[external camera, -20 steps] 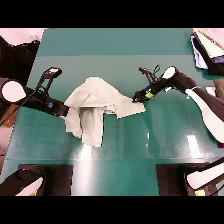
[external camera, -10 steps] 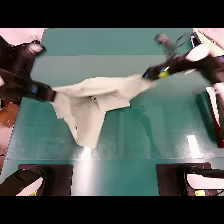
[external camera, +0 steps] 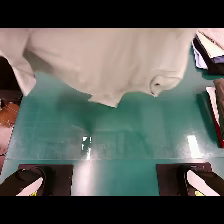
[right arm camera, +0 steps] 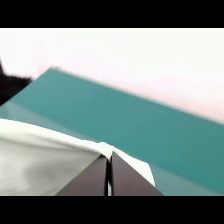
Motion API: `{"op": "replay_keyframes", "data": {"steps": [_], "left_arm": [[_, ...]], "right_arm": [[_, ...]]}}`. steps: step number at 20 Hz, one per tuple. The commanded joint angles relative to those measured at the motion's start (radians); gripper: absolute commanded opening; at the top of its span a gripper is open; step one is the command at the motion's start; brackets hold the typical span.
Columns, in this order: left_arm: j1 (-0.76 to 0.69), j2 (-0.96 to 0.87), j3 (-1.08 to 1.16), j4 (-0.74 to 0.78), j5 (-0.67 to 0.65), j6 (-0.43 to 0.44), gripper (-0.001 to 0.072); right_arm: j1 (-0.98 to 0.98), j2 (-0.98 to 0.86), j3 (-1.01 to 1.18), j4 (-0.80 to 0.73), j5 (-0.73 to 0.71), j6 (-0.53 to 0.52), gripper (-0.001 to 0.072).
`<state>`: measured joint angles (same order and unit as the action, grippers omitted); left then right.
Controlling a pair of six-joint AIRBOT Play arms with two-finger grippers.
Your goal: Fold the shirts.
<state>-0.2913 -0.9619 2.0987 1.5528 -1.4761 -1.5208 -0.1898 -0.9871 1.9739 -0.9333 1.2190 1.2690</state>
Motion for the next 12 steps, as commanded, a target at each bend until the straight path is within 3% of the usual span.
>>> {"op": "replay_keyframes", "data": {"steps": [1, 3, 6, 10, 12], "left_arm": [[0.001, 0.000, 0.108, -0.241, 0.000, 0.002, 0.0024], [0.001, 0.000, 0.098, -0.358, 0.019, 0.012, 0.0024], [0.001, 0.000, 0.009, -0.304, 0.039, 0.055, 0.0024], [0.001, -0.058, -0.301, -0.209, 0.021, 0.059, 0.0024], [0.001, -0.139, -0.451, -0.206, 0.049, 0.090, 0.0024]], "right_arm": [[-0.175, 0.092, 0.100, -0.010, 0.029, 0.040, 0.0013], [-0.297, 0.103, 0.115, -0.002, 0.053, 0.059, 0.0012], [-0.362, 0.056, 0.114, 0.029, 0.100, 0.085, 0.0012], [-0.203, -0.133, 0.104, 0.053, 0.233, 0.150, 0.0012], [-0.072, -0.226, 0.027, -0.059, 0.235, 0.182, 0.0012]]}}
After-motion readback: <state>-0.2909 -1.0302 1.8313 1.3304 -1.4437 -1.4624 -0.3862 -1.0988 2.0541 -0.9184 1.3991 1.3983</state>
